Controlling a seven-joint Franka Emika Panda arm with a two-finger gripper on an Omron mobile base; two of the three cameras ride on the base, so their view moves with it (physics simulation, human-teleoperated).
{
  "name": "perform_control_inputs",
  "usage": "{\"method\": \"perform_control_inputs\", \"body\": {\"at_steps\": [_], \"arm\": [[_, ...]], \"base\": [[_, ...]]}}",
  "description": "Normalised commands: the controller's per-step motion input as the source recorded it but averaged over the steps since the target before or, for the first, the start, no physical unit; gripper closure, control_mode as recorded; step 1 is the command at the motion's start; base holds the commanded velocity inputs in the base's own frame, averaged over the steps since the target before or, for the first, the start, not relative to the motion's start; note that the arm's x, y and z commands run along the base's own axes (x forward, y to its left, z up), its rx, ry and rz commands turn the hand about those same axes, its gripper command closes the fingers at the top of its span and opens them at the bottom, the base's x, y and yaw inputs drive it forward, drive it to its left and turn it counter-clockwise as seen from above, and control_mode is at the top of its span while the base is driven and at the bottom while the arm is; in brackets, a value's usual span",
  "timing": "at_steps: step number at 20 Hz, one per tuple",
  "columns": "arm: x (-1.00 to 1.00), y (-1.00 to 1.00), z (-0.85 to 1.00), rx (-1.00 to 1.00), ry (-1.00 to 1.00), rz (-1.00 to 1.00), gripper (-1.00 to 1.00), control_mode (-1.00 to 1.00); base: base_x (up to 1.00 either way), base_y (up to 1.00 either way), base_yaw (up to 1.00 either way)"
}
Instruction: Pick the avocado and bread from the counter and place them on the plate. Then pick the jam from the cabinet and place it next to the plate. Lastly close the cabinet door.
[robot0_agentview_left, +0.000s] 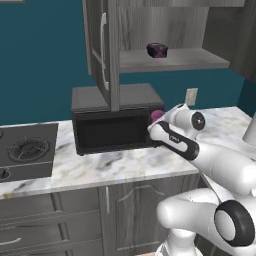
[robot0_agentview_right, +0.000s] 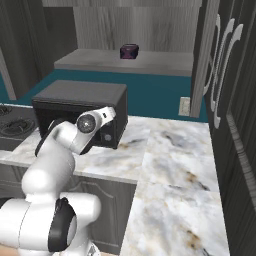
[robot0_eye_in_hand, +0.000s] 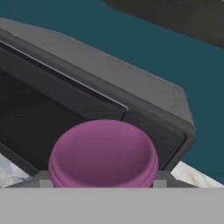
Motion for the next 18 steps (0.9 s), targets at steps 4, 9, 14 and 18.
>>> {"method": "perform_control_inputs", "body": {"at_steps": [4,9,14,18], "arm": [[0.0,0.0,-0.44,0.0,0.0,0.0,1.0,-1.0],[0.0,0.0,-0.08,0.0,0.0,0.0,1.0,1.0],[0.0,0.0,0.0,0.0,0.0,0.0,1.0,1.0],[0.0,0.0,0.0,0.0,0.0,0.0,1.0,1.0]], "base": [[0.0,0.0,0.0],[-0.01,0.0,0.0],[-0.27,0.14,-0.01],[-0.33,0.19,-0.02]]}}
